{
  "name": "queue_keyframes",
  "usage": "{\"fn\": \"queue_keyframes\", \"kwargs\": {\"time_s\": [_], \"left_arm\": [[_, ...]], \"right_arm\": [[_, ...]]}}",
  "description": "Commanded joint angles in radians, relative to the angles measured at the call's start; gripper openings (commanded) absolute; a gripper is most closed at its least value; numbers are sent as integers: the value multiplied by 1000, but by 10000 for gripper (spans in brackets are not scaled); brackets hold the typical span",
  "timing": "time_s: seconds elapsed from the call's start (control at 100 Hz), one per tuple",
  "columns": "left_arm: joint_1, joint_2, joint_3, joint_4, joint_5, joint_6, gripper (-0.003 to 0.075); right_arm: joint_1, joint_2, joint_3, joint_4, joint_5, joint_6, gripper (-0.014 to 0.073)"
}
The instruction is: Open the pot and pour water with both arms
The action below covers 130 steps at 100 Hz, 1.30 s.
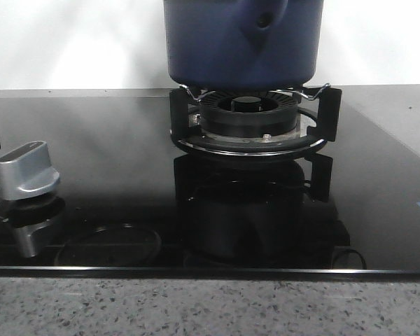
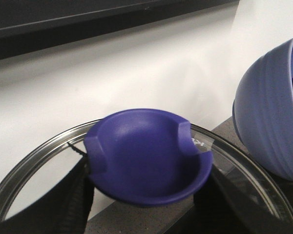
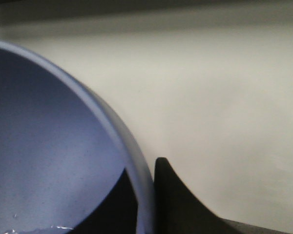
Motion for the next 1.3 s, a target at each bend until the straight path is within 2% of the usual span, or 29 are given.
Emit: {"fn": "queue_keyframes", "kwargs": {"time_s": [0.0, 0.64, 1.09, 1.29], "left_arm": [[0, -57, -39, -93, -13, -9, 136], [0, -57, -39, -93, -13, -9, 136], [0, -57, -39, -93, -13, -9, 136], [0, -57, -39, -93, -13, -9, 136]], "right_arm": [[-2, -59, -14, 3, -153, -5, -68], [-2, -59, 234, -9, -748, -5, -68], [-2, -59, 249, -154, -909, -3, -68], [-2, -59, 249, -154, -945, -3, -68]]}}
